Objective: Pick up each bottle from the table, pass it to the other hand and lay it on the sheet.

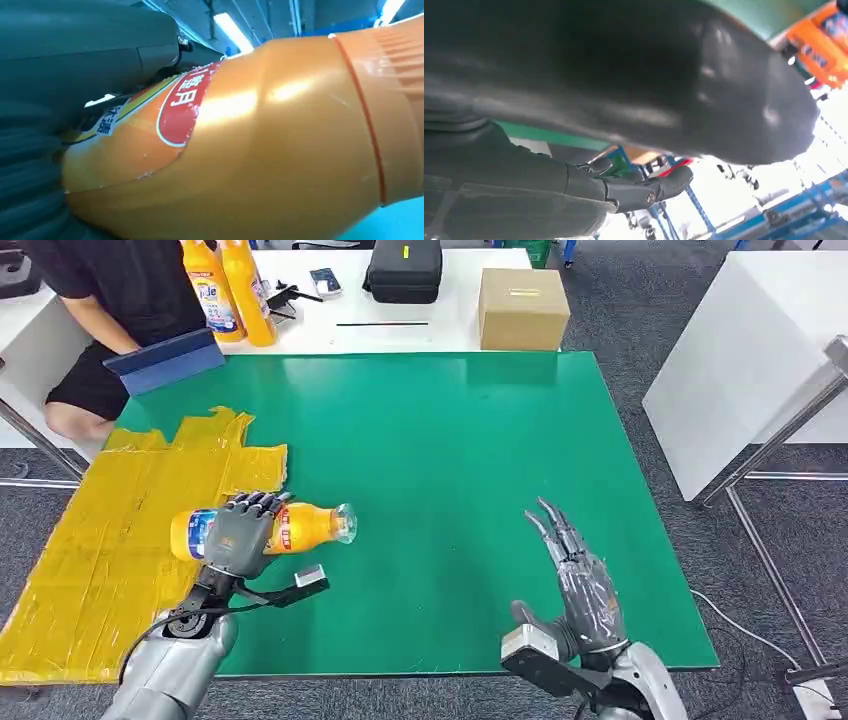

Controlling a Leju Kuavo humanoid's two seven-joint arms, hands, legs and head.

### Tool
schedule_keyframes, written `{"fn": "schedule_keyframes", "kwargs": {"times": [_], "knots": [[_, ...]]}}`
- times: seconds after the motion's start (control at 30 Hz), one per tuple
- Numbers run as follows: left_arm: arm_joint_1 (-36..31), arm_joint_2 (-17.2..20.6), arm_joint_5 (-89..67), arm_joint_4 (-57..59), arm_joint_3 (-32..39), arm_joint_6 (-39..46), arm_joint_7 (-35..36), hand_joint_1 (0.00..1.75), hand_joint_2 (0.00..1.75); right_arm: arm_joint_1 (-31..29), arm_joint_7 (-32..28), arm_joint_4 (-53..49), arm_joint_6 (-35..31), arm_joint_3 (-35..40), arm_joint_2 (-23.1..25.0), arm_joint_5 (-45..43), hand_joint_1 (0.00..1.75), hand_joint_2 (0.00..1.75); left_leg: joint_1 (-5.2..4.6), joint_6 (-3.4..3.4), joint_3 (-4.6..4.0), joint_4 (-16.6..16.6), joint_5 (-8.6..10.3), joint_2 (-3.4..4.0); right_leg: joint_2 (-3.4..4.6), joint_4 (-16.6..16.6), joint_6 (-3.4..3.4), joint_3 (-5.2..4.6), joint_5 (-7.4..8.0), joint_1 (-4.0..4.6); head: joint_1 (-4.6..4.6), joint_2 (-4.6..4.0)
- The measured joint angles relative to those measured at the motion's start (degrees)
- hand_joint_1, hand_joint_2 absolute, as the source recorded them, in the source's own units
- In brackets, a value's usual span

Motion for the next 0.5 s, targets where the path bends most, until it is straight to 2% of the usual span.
{"fn": "schedule_keyframes", "kwargs": {"times": [0.17, 0.33, 0.47, 0.5], "knots": [[-1.5, 3.2, -0.9, 5.0, -3.2, 0.0, 10.5, 1.75, 1.75, 0.6, -0.4, 0.0, 0.4, 0.0, -1.7, -0.1, 0.00, 0.00, 0.00, -0.01, 0.02, 0.0, 0.00, 0.01, 0.03, 0.0, 0.00, -0.03, 0.00, 0.00, -0.02, 0.00], [-2.7, 5.9, -0.9, 9.3, -4.7, 0.0, 14.5, 1.75, 1.75, 2.7, -0.5, 0.0, 0.2, 0.3, -2.0, 1.4, 0.00, 0.00, 0.07, -0.03, 0.01, 0.0, 0.02, -0.01, 0.02, 0.0, 0.00, -0.02, 0.00, 0.04, -0.02, 0.00], [-2.8, 6.8, -0.9, 10.9, -5.7, 0.0, 16.2, 1.75, 1.75, 3.3, -0.6, 0.0, 0.2, 0.6, -2.1, 2.0, 0.00, 0.00, 0.07, -0.03, 0.00, 0.0, 0.02, 0.00, 0.03, 0.0, 0.00, -0.03, 0.00, 0.04, 0.00, 0.00], [-2.9, 7.0, -0.9, 11.3, -5.8, 0.0, 16.5, 0.87, 1.75, 3.4, -0.6, -0.1, 0.2, 0.7, -2.2, 2.0, 0.00, 0.00, 0.06, -0.03, 0.00, 0.0, 0.02, 0.00, 0.03, 0.0, 0.00, -0.03, 0.00, 0.03, 0.00, 0.00]]}}
